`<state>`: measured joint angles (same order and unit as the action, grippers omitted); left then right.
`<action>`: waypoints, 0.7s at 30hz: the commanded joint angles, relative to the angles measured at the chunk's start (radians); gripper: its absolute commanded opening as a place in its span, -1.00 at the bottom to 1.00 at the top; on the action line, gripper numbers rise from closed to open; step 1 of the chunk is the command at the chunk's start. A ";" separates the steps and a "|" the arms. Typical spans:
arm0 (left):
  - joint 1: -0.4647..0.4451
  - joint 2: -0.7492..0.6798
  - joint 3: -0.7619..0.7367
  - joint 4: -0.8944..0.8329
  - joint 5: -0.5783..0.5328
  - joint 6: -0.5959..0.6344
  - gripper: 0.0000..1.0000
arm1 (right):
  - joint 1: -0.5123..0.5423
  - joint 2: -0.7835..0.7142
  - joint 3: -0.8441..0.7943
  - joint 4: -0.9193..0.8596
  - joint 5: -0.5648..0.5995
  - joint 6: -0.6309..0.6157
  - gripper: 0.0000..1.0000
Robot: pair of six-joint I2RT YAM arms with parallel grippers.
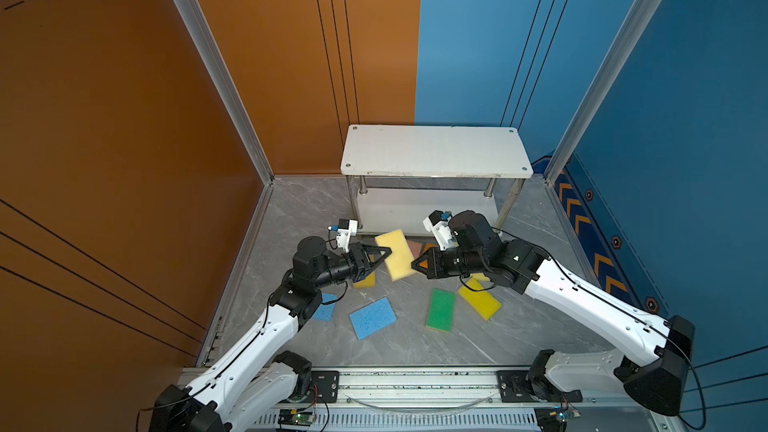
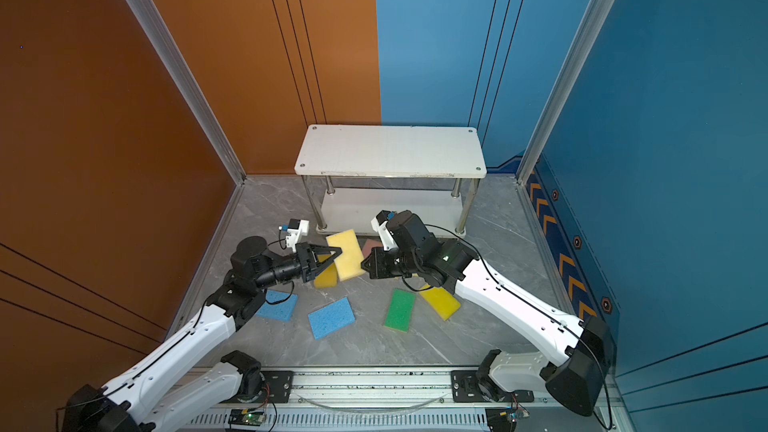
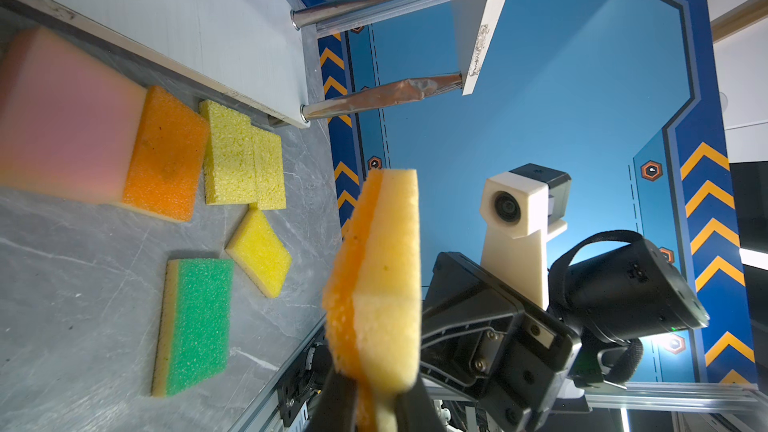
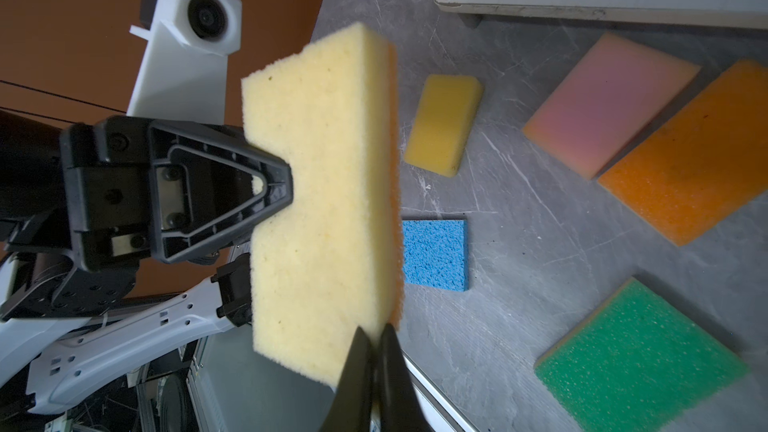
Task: Place and organize the cleaning sponges onto the shelf
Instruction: 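Reach the right gripper under the shelf's top board with its cream sponge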
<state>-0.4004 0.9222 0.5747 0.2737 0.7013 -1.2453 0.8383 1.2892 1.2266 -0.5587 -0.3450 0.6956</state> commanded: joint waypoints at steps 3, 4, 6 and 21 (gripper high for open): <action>0.001 -0.001 0.031 0.003 0.024 0.022 -0.71 | 0.012 0.009 0.030 -0.015 0.018 -0.013 -1.00; 0.003 -0.003 0.033 -0.001 0.025 0.024 -0.64 | 0.012 0.009 0.032 -0.015 0.019 -0.013 -1.00; 0.016 -0.015 0.047 -0.042 0.031 0.039 -0.26 | 0.011 0.003 0.043 -0.018 0.030 -0.014 -1.00; 0.140 -0.298 0.160 -0.715 -0.189 0.386 0.52 | -0.019 0.160 0.452 -0.107 0.167 -0.115 -1.00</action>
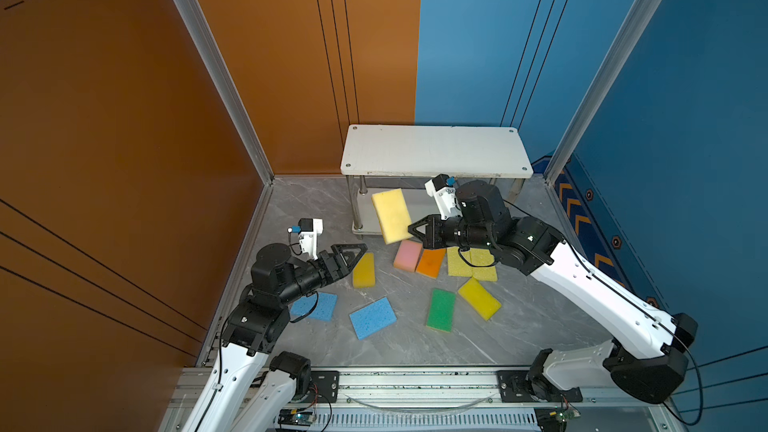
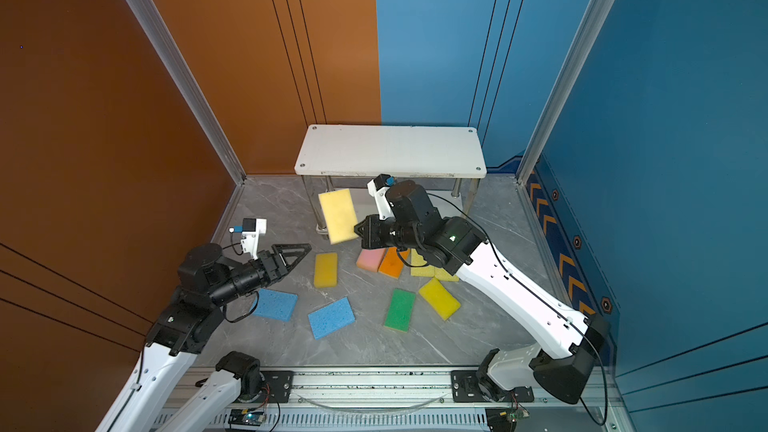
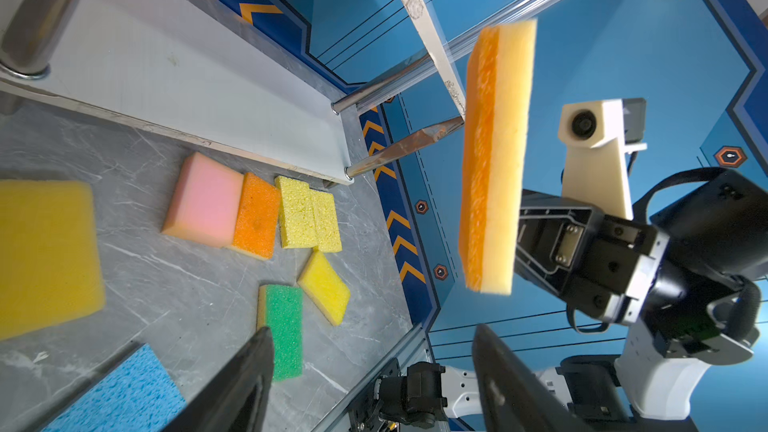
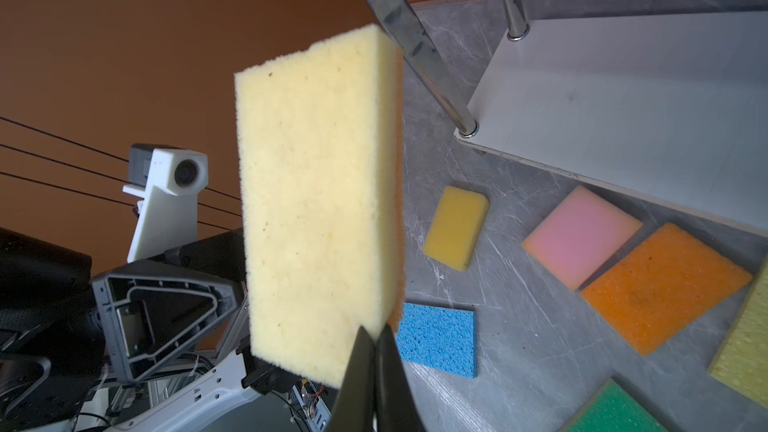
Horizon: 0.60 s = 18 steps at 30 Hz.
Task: Place and organize the cleaning sponges onto the shelf
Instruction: 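Reach the right gripper under the shelf's top board with its cream sponge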
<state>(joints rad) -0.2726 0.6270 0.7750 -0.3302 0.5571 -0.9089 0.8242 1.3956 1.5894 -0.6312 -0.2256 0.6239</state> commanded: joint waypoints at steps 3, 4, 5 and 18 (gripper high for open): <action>0.015 -0.021 -0.073 -0.117 -0.042 0.047 0.53 | -0.004 0.147 0.239 -0.091 0.050 -0.076 -1.00; 0.016 -0.029 -0.075 -0.125 -0.044 0.050 0.53 | -0.001 0.167 0.267 -0.104 0.051 -0.082 -1.00; 0.021 -0.036 -0.075 -0.137 -0.047 0.056 0.53 | 0.002 0.184 0.279 -0.107 0.050 -0.084 -1.00; 0.107 -0.037 -0.043 -0.212 0.018 0.114 0.57 | 0.002 0.313 0.037 0.062 0.113 -0.020 -1.00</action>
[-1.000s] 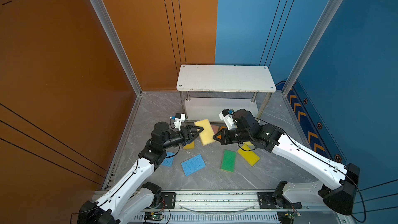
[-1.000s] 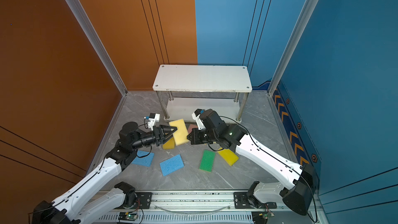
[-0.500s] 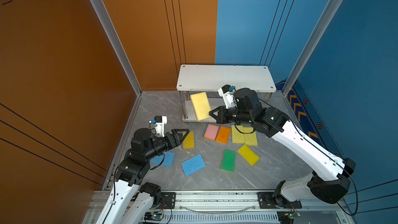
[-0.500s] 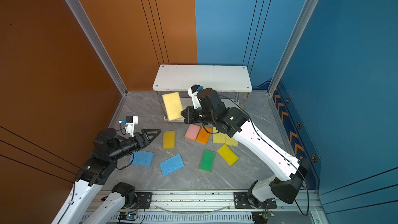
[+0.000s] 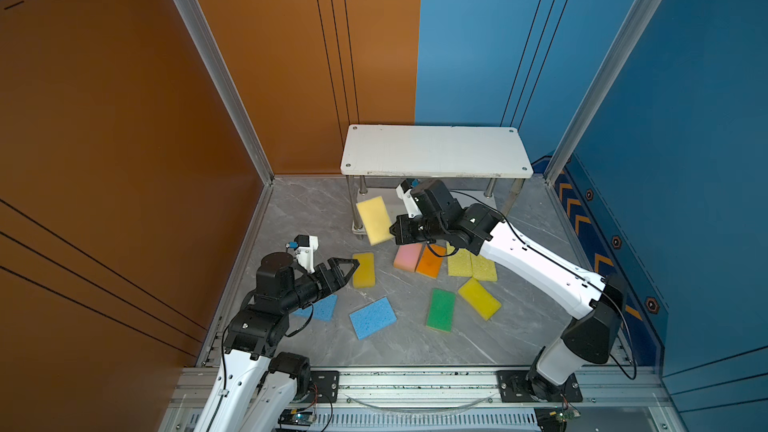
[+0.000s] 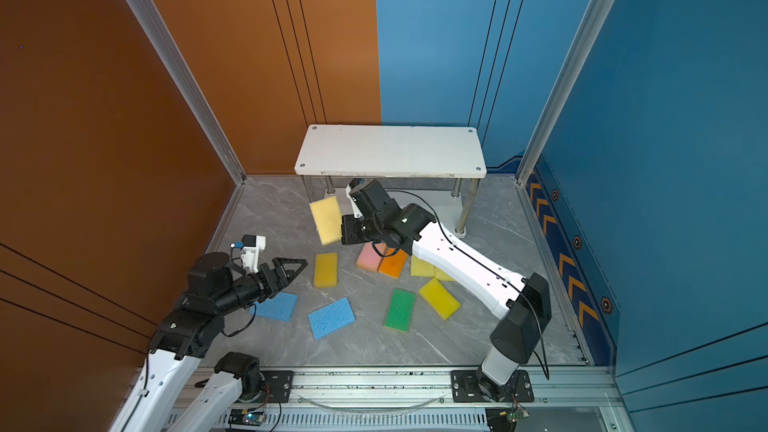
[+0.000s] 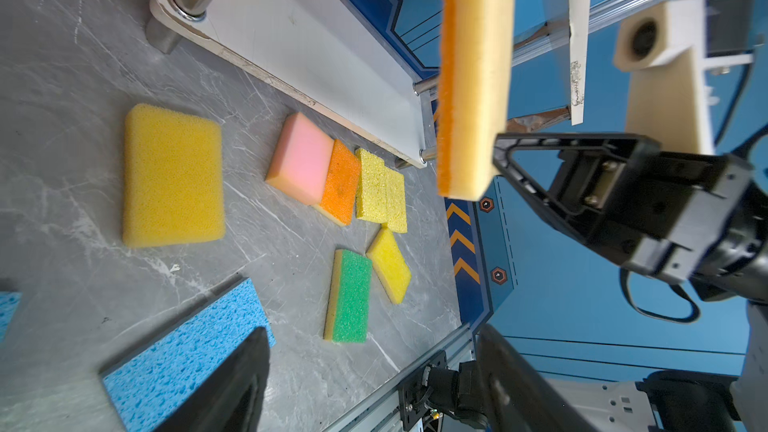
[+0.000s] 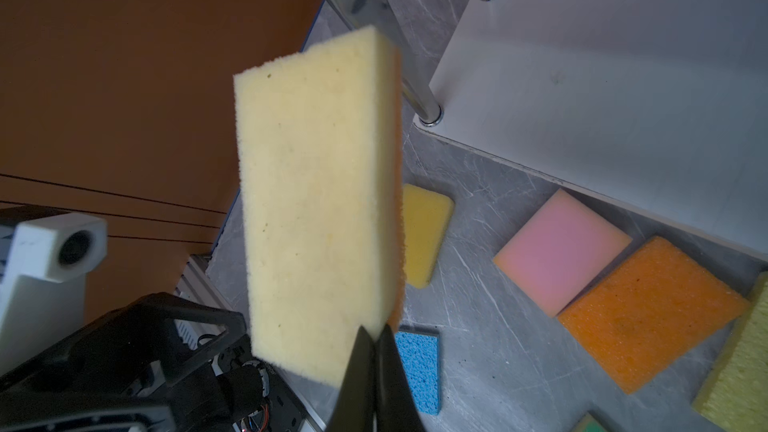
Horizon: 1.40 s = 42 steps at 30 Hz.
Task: Place and organize the cleaning sponges onto the shelf
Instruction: 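Reach the right gripper under the shelf's top board with its cream sponge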
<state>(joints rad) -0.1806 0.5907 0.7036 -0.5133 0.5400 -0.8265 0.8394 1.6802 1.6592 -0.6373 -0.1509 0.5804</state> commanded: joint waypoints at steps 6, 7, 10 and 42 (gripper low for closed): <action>0.026 -0.006 0.041 -0.076 0.039 0.061 0.58 | -0.057 0.117 -0.101 0.218 0.037 0.096 -1.00; 0.025 -0.007 0.042 -0.079 0.038 0.063 0.58 | -0.068 0.132 -0.114 0.252 0.032 0.115 -1.00; 0.026 -0.005 0.043 -0.088 0.038 0.067 0.59 | -0.098 0.181 -0.144 0.354 0.005 0.175 -1.00; 0.026 -0.014 0.008 -0.099 0.059 0.075 0.63 | -0.165 0.543 0.159 0.425 -0.067 0.340 -1.00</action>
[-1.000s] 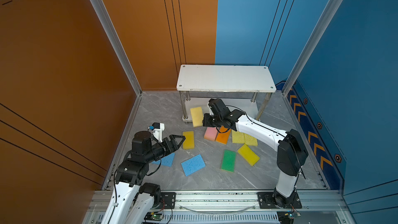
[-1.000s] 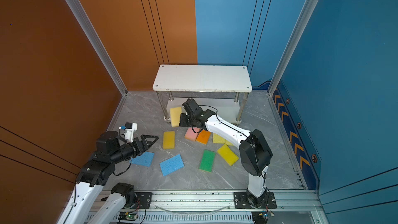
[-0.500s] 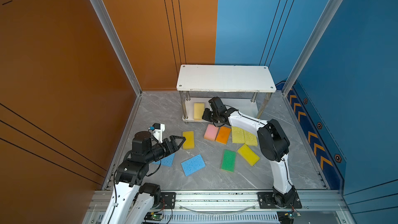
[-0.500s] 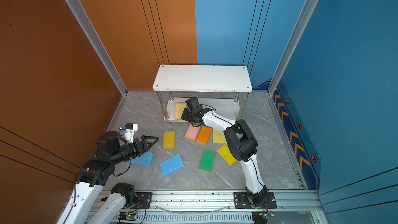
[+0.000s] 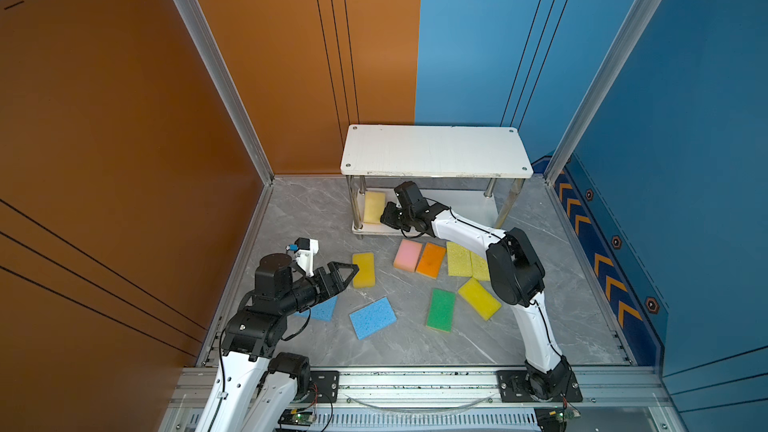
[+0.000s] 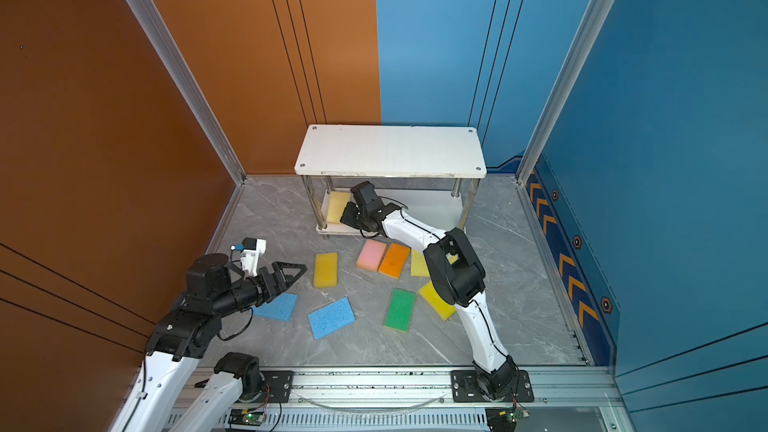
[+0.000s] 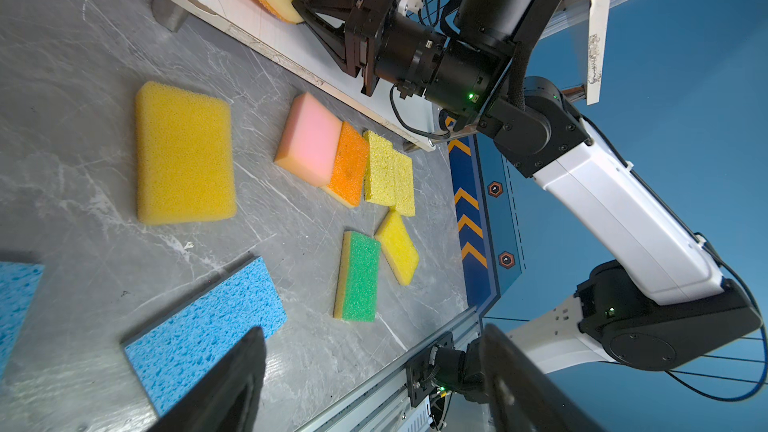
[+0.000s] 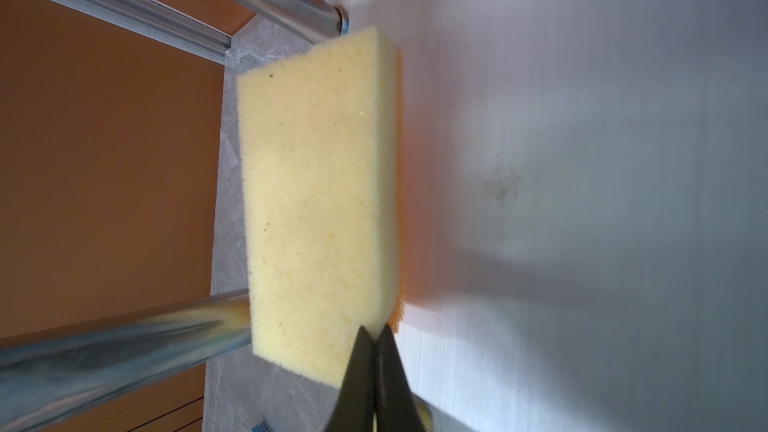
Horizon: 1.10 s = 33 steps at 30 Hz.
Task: Place and organize the cleaning sponges onto the shelf
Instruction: 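Reach the right gripper under the shelf's top board with its cream sponge, then lower the cream sponge onto the shelf's bottom board and open the right gripper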
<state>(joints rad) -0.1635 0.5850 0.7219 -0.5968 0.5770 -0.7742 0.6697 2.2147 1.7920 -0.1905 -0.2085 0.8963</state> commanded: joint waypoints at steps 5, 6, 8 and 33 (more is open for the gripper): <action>0.007 -0.013 -0.012 -0.015 0.022 0.020 0.63 | 0.011 0.005 0.027 -0.062 0.003 0.037 -1.00; 0.007 -0.014 -0.012 -0.015 0.021 0.020 0.64 | 0.013 0.005 0.026 -0.070 0.009 0.038 -1.00; 0.007 -0.016 -0.013 -0.015 0.025 0.018 0.63 | 0.013 0.002 0.026 -0.087 0.022 0.039 -1.00; 0.007 -0.021 -0.020 -0.017 0.026 0.017 0.64 | 0.024 0.029 0.056 -0.107 0.003 0.052 -0.37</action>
<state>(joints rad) -0.1635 0.5735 0.7177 -0.5987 0.5812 -0.7742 0.6842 2.2223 1.8256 -0.2707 -0.2054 0.9440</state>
